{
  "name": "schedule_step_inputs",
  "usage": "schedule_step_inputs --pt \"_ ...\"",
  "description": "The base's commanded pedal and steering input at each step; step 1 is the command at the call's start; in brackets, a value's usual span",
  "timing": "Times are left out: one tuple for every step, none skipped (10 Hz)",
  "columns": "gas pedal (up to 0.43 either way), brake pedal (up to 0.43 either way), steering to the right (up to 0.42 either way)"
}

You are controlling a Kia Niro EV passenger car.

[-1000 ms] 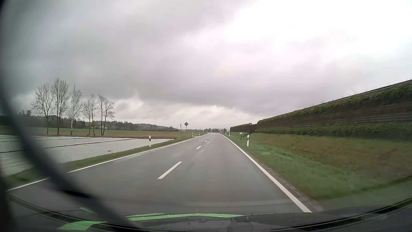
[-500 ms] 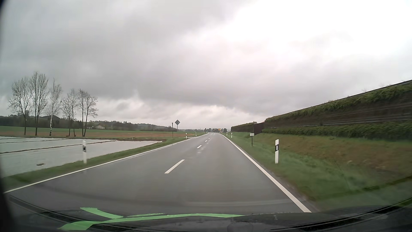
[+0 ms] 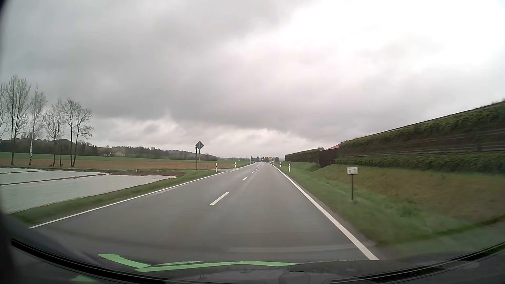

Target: Follow the waypoints while adhering to traffic rules and regulations

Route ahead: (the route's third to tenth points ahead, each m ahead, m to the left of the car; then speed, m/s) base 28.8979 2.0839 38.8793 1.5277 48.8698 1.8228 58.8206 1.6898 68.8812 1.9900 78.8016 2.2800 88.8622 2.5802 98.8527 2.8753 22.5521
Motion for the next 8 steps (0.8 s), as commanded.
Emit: schedule_step_inputs --pt "0.189 0.0 -0.002" --pt "0.189 0.0 -0.002" --pt "0.189 0.0 -0.002" --pt "0.189 0.0 -0.002" --pt "0.189 0.0 -0.003" --pt "0.169 0.0 -0.003" --pt "0.15 0.0 -0.002" --pt "0.15 0.0 -0.003"
